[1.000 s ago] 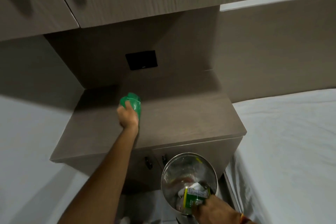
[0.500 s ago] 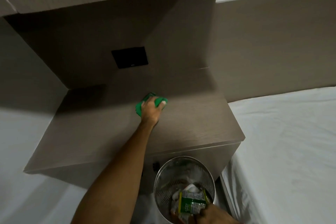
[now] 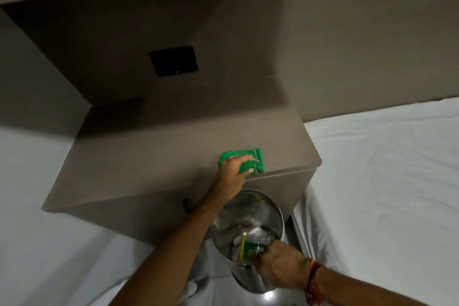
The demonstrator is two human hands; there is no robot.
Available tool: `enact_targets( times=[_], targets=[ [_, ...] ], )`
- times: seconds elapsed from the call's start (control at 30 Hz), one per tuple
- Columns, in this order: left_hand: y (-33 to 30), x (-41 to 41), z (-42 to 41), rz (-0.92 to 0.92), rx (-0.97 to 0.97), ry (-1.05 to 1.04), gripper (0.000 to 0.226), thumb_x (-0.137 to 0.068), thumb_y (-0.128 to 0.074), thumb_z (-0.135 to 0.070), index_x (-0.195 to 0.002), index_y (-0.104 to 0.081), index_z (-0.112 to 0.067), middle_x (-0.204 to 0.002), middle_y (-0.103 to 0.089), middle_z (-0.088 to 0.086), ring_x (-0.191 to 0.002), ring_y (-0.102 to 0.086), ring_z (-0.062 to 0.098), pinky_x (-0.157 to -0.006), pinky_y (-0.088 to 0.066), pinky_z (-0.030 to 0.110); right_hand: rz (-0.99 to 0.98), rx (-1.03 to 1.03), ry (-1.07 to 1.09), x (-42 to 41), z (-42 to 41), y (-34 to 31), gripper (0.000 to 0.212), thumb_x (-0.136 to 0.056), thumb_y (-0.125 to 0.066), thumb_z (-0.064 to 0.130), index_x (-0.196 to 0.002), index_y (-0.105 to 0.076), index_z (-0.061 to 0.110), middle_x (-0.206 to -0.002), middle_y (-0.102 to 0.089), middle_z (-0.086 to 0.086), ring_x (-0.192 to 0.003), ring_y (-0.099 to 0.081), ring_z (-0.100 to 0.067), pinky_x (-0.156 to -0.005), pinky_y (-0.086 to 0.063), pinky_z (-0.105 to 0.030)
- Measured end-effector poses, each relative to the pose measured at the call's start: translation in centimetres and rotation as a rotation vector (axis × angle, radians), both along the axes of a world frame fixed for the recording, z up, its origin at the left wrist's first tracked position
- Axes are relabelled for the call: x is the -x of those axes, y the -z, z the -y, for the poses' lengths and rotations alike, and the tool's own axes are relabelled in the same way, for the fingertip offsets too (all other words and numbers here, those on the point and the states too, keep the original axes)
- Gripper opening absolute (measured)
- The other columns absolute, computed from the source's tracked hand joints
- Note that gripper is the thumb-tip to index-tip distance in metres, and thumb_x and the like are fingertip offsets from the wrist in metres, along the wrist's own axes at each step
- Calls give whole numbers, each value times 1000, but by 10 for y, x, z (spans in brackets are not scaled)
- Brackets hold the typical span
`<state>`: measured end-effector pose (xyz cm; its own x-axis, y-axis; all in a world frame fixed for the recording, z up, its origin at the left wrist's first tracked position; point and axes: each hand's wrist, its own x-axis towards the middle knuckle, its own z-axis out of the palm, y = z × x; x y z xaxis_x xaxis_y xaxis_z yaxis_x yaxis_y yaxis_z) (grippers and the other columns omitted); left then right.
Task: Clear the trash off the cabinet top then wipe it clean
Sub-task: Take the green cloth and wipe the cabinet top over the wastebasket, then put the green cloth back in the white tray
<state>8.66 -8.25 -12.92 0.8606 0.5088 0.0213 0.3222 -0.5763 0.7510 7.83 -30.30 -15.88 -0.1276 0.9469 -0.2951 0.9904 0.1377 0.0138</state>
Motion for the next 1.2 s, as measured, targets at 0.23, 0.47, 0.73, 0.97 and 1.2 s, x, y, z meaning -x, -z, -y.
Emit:
enact_targets(
  times=[0.23, 0.47, 0.73, 0.97, 1.2],
  targets=[
    [43, 105, 66, -139, 127, 131, 56, -63, -53, 12, -110, -76, -10, -113, -76, 9, -107, -67, 10, -93, -46, 8, -24, -212, -84, 5, 10, 5, 82, -101, 14, 21, -99, -67, 6, -75, -71, -8, -67, -69, -28, -60, -58, -33],
    [43, 129, 54, -40, 105, -128, 60, -69, -53, 19, -115, -73, -14, -113, -75, 2, -106, -67, 11, -91, -39, -4, 21, -191, -35, 19, 6, 12, 66, -107, 1, 20, -120, -60, 0, -92, -75, -18, -80, -71, -34, -71, -61, -43],
    [19, 212, 27, 150, 185, -556, 25, -91, -67, -8, -114, -71, -15, -94, -72, -7, -83, -68, -2, -77, -49, 3, 136, 64, -179, 44, -7, 31, 43, -91, -49, 13, -132, -55, 2, -124, -67, -17, -109, -65, -36, -91, -55, -44],
    [11, 372, 41, 48, 24, -960, 20, -97, -58, -11, -111, -67, -22, -101, -71, -9, -93, -69, 14, -88, -56, 26, 143, 3, -270, 77, -25, 41, 44, -71, -77, 23, -113, -73, 12, -88, -78, -6, -70, -74, -19, -63, -58, -28],
    [53, 480, 104, -286, -12, -1219, 21, -95, -54, -1, -109, -65, -12, -114, -67, 8, -108, -61, 29, -96, -52, 42, 121, 84, -277, 106, -34, 57, 36, -63, -83, 15, -97, -72, 9, -64, -70, -7, -46, -66, -21, -43, -53, -28]
  ],
)
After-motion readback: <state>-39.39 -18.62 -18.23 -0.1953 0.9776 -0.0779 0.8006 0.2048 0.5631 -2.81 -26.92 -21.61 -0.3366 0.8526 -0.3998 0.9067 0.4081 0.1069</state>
